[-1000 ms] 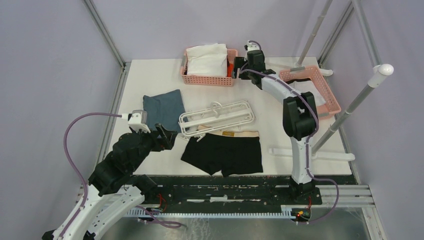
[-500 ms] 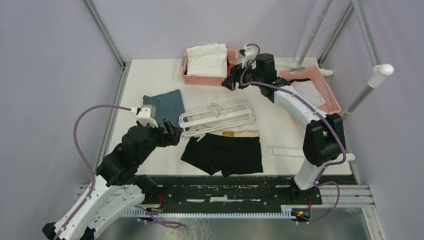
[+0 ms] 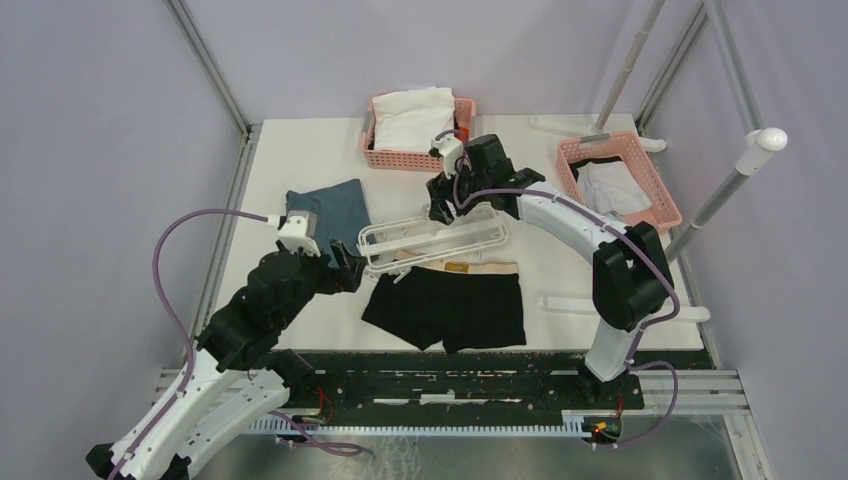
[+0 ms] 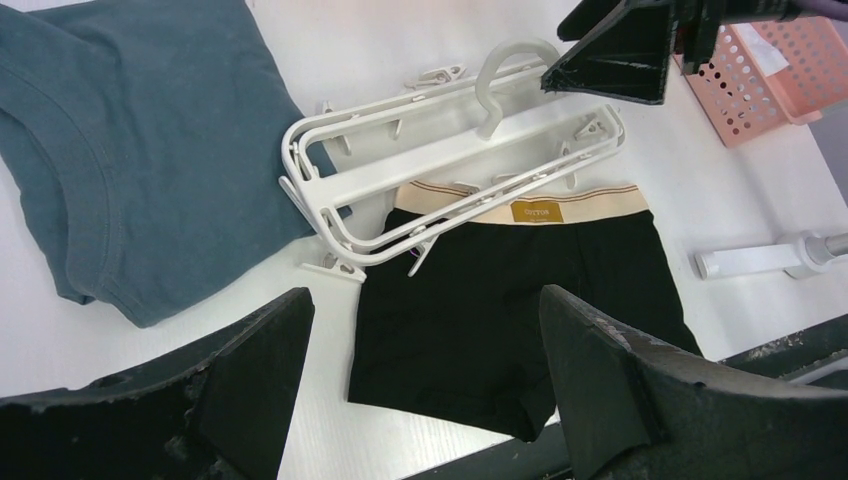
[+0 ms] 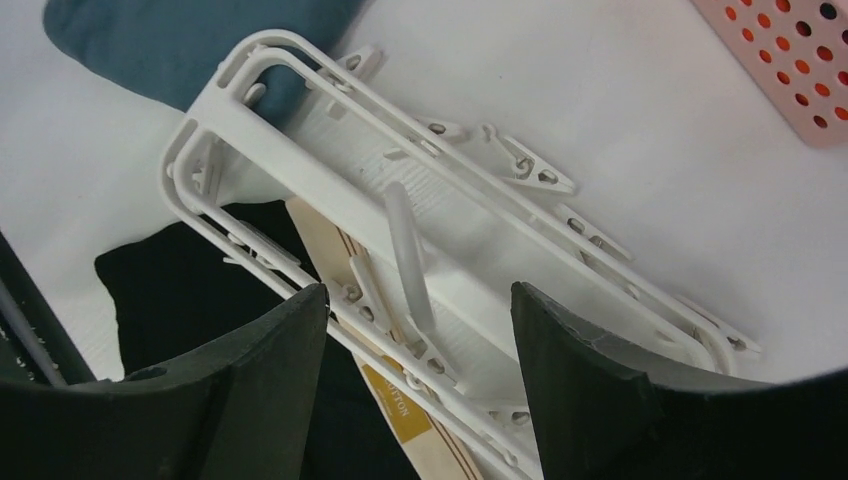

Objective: Clip the underwear to the hanger
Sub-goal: Adjust the hanger at the center of the board.

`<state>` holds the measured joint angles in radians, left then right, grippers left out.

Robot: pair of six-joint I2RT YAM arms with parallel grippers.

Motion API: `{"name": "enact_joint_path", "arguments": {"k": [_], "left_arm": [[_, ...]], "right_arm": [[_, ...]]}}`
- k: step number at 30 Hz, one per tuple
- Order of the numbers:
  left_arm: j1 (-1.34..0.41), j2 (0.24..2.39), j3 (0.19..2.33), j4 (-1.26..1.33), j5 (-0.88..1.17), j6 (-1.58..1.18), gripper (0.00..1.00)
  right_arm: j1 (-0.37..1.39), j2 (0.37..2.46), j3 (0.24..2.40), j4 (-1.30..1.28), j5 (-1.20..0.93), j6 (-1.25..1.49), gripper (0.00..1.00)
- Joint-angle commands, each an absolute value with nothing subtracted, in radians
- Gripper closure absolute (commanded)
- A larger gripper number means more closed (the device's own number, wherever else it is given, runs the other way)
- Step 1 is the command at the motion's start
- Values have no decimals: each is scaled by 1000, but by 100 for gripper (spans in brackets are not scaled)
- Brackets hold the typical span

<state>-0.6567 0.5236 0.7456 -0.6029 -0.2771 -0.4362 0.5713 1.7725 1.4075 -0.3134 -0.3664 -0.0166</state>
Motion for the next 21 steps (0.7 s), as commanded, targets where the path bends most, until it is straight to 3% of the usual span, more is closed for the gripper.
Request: {"name": "enact_joint_path", "arguments": {"k": [1,6,16,21], "left_arm": [[-653,524,746,-539,-258,-385,10],[-653,515,744,-538,-258,-385,10],[-653,496,742,-537,-271,-387,10],[-654,495,741,-536,-271,-388,10]], "right_arm": [[585,1822,1481,-356,-319,-99,26],[591,1857,1519,-399,-374,-121,40],[594,1753,1507,-333,-390,-153,87],[593,1704,1550,-376,-349,-168,97]]}}
